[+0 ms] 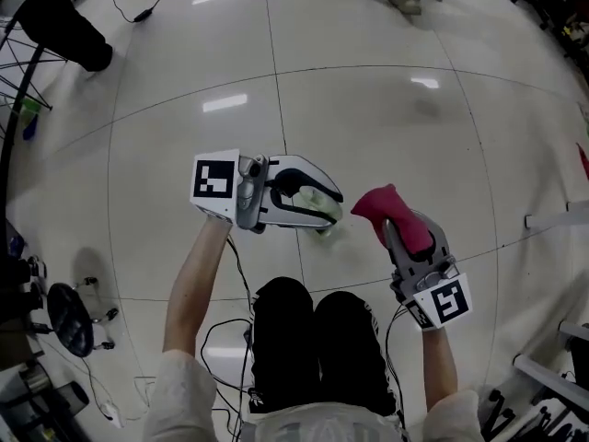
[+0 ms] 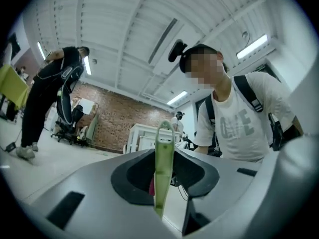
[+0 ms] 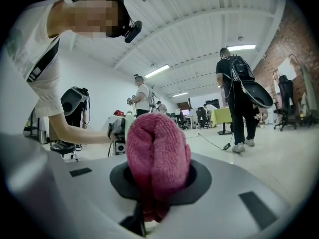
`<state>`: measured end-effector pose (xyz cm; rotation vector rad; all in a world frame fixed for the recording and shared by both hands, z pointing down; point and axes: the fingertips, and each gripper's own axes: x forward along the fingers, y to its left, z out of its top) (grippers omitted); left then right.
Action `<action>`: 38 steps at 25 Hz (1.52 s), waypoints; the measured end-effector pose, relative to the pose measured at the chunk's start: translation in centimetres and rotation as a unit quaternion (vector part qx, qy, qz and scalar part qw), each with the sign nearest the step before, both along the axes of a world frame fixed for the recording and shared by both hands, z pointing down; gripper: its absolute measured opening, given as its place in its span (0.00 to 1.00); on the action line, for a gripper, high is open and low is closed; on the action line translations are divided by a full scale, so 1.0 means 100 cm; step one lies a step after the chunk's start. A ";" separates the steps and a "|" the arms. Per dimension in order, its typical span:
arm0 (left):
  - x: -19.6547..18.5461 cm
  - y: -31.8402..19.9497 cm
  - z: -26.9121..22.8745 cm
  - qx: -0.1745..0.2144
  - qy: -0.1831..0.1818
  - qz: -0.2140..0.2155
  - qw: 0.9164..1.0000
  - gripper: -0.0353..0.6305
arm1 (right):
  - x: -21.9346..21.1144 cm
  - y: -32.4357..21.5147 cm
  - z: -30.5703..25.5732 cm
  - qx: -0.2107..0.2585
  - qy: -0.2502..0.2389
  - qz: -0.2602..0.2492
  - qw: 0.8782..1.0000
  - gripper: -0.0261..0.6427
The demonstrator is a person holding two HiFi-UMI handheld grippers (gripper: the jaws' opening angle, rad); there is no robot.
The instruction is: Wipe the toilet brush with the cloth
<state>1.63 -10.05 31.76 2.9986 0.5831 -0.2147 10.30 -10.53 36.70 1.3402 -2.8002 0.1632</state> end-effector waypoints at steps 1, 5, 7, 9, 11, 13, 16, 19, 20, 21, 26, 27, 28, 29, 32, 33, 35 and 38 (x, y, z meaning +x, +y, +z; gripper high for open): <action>0.001 -0.001 0.007 -0.004 -0.004 0.008 1.000 0.23 | 0.000 -0.001 0.004 0.004 0.003 0.004 1.000 0.14; -0.002 -0.006 0.028 -0.007 -0.015 0.031 0.999 0.23 | 0.000 0.001 0.023 0.011 0.017 0.013 1.000 0.14; -0.003 -0.011 0.034 -0.015 -0.007 0.037 0.999 0.23 | 0.000 0.003 0.032 0.011 0.021 0.016 1.000 0.14; -0.004 -0.014 0.037 -0.025 -0.002 0.047 0.999 0.23 | -0.001 0.002 0.033 0.018 0.014 0.020 1.000 0.14; -0.001 -0.016 0.040 -0.035 -0.001 0.060 0.998 0.23 | 0.002 0.001 0.034 0.019 0.011 0.025 0.999 0.14; 0.002 -0.016 0.047 -0.043 -0.009 0.072 0.996 0.23 | 0.003 0.000 0.037 0.021 0.012 0.025 0.999 0.14; 0.006 -0.018 0.062 -0.048 -0.018 0.080 0.996 0.23 | 0.000 0.001 0.042 0.021 0.014 0.019 0.999 0.14; 0.010 -0.019 0.081 -0.049 -0.033 0.087 0.994 0.23 | 0.000 0.000 0.050 0.018 0.019 0.014 1.000 0.14; 0.012 -0.018 0.089 -0.050 -0.041 0.091 0.994 0.23 | 0.000 0.000 0.053 0.016 0.016 0.011 1.000 0.14; 0.014 -0.017 0.097 -0.050 -0.048 0.094 0.993 0.23 | 0.002 0.001 0.056 0.014 0.017 0.009 1.000 0.14; 0.017 -0.027 0.109 -0.083 -0.013 0.088 0.993 0.23 | 0.013 0.002 0.068 0.007 0.023 0.010 1.000 0.14; 0.017 -0.031 0.109 -0.088 -0.009 0.078 0.993 0.23 | 0.013 0.002 0.070 0.007 0.018 0.010 1.000 0.14; 0.017 -0.035 0.109 -0.090 -0.009 0.066 0.994 0.23 | 0.014 0.003 0.072 0.005 0.015 0.011 1.000 0.14; 0.017 -0.038 0.109 -0.089 -0.010 0.055 0.994 0.23 | 0.015 0.005 0.075 0.001 0.018 0.012 1.000 0.14; 0.014 -0.043 0.103 -0.079 -0.010 0.034 0.996 0.24 | 0.014 0.007 0.079 -0.007 0.027 0.012 1.000 0.14; 0.012 -0.045 0.099 -0.076 -0.009 0.025 0.997 0.32 | 0.012 0.007 0.077 -0.005 0.025 0.009 1.000 0.14; 0.007 -0.051 0.092 -0.068 -0.008 0.006 0.998 0.39 | 0.007 0.006 0.073 -0.003 0.023 0.004 1.000 0.14; -0.003 -0.058 0.080 -0.056 -0.005 -0.013 0.998 0.39 | -0.002 -0.001 0.060 0.012 0.019 -0.004 1.000 0.14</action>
